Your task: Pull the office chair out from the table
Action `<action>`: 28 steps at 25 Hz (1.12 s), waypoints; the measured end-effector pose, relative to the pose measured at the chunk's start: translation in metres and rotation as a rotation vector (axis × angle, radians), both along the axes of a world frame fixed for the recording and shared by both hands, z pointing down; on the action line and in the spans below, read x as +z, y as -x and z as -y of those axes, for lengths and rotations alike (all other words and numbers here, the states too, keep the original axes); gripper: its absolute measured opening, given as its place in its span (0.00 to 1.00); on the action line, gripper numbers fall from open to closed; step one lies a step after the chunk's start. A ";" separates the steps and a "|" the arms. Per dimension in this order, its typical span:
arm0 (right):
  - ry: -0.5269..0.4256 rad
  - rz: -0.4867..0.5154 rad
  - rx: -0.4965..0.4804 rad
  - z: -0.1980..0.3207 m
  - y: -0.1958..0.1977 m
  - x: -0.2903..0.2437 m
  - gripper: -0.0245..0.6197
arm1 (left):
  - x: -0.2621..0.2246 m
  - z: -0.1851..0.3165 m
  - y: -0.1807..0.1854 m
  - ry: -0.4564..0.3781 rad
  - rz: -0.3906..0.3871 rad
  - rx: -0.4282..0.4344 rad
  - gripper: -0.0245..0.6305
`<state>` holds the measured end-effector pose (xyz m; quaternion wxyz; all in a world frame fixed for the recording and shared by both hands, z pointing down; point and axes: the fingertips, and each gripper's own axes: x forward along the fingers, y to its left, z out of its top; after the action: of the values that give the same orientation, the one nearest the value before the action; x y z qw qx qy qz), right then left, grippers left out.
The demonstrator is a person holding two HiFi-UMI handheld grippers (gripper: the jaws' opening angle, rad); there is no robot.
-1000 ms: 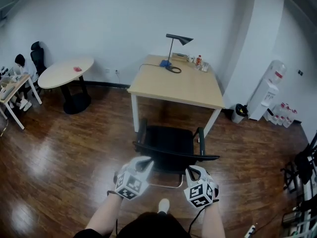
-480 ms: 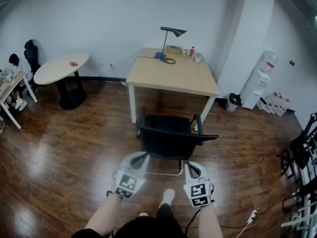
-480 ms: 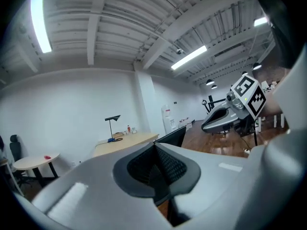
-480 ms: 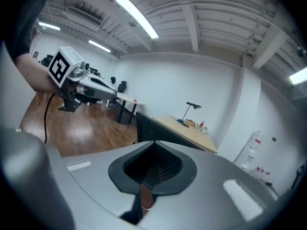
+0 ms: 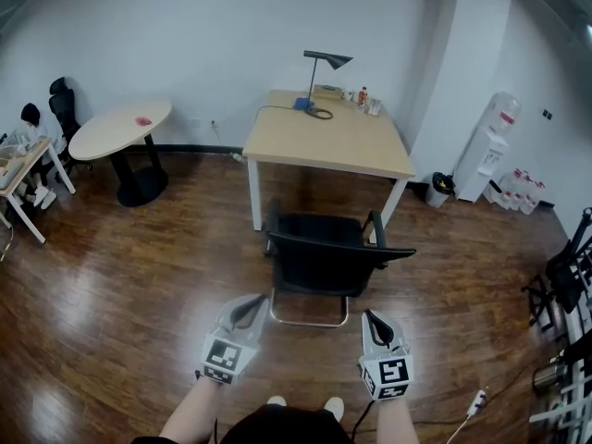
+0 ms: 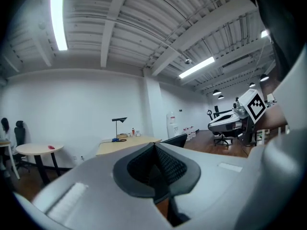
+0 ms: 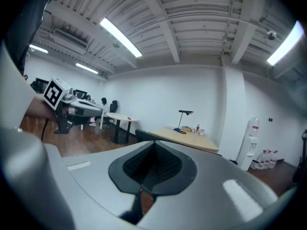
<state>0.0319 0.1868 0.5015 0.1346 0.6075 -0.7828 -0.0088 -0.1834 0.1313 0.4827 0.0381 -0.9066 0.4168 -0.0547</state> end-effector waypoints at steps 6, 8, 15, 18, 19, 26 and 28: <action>-0.046 0.062 -0.009 -0.009 -0.003 -0.014 0.06 | 0.000 -0.008 0.023 0.020 -0.067 -0.086 0.04; -0.063 0.078 0.000 -0.012 -0.009 -0.018 0.06 | -0.004 -0.008 0.023 0.015 -0.092 -0.089 0.04; -0.077 0.132 0.003 -0.022 -0.038 -0.021 0.06 | -0.010 -0.017 0.006 -0.007 -0.135 -0.118 0.04; -0.083 0.126 -0.001 -0.019 -0.046 -0.024 0.06 | -0.013 -0.018 0.003 -0.023 -0.157 -0.143 0.04; -0.086 0.123 -0.003 -0.019 -0.050 -0.025 0.06 | -0.012 -0.017 0.000 -0.019 -0.164 -0.145 0.04; -0.080 0.128 -0.019 -0.019 -0.077 -0.024 0.05 | -0.011 -0.010 -0.018 -0.039 -0.161 -0.172 0.04; -0.077 0.133 -0.024 -0.019 -0.083 -0.022 0.05 | -0.010 -0.011 -0.020 -0.039 -0.165 -0.191 0.04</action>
<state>0.1154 0.2057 0.4792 0.0589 0.6019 -0.7964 -0.0001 -0.1638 0.1426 0.4728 0.0159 -0.8633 0.5039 0.0248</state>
